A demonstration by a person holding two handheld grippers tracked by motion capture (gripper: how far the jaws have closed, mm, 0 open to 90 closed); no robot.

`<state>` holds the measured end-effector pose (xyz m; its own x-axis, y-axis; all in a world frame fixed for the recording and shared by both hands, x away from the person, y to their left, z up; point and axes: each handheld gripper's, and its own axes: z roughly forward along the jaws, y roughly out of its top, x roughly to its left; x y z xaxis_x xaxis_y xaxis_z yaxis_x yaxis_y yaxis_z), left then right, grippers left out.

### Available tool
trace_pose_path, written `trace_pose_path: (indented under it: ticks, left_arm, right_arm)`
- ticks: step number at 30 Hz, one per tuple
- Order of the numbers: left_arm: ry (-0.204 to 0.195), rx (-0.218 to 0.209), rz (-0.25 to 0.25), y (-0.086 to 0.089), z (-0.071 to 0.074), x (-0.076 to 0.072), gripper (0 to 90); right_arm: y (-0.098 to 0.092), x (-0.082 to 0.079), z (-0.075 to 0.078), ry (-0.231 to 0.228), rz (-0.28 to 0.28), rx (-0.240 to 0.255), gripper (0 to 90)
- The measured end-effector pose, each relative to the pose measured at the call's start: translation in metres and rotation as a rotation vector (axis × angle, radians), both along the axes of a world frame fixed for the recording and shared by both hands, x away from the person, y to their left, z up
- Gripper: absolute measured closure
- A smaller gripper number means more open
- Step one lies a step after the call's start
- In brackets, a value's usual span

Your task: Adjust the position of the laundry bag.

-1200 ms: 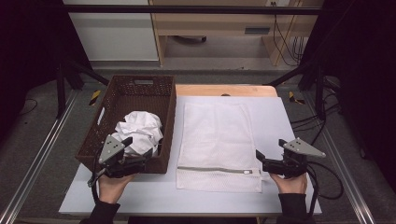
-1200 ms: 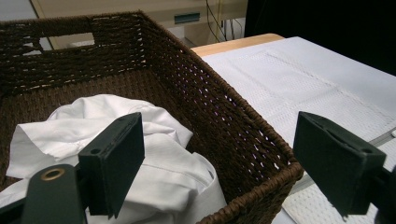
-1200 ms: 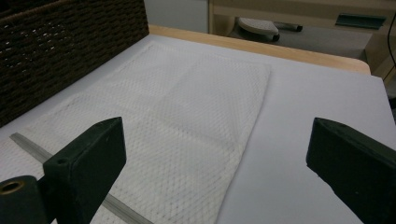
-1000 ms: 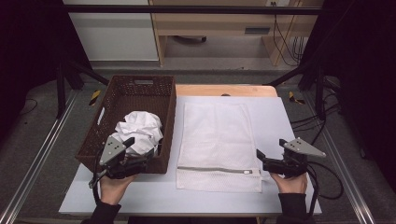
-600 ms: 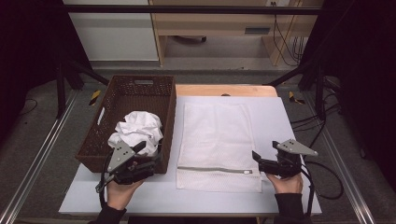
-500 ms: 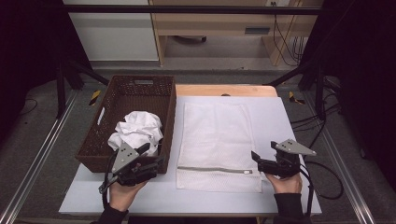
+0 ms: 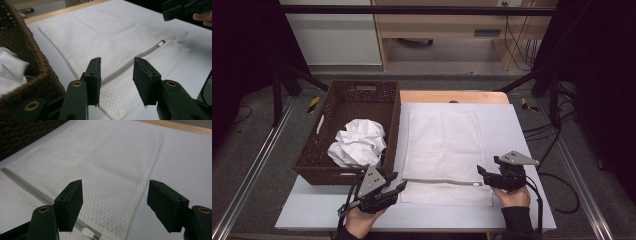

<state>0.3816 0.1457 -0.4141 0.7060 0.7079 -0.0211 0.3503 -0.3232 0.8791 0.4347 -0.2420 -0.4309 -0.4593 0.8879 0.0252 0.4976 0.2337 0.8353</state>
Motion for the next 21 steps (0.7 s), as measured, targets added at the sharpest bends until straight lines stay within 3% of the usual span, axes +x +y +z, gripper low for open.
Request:
trace_pose_path:
  ticks: [4,12,15,19,21]
  left_arm:
    - [0.040,0.039,-0.007,-0.006,-0.014,0.002,60.5]
    - [0.127,0.133,0.001,-0.010,-0.045,0.010,60.9]
    - [0.174,0.147,0.003,-0.011,-0.055,0.015,59.2]
    - [0.193,0.165,0.002,-0.011,-0.063,0.017,59.1]
    - [0.204,0.164,-0.001,-0.011,-0.065,0.018,61.6]
  right_arm:
    - [-0.001,0.001,-0.003,0.005,0.009,-0.017,33.3]
    - [-0.003,0.004,-0.009,0.046,0.011,-0.002,40.6]
    - [-0.004,0.006,-0.013,0.059,0.010,-0.007,43.7]
    - [-0.004,0.012,-0.022,0.107,0.000,-0.021,46.0]
    - [-0.003,0.016,-0.027,0.136,-0.004,-0.055,47.1]
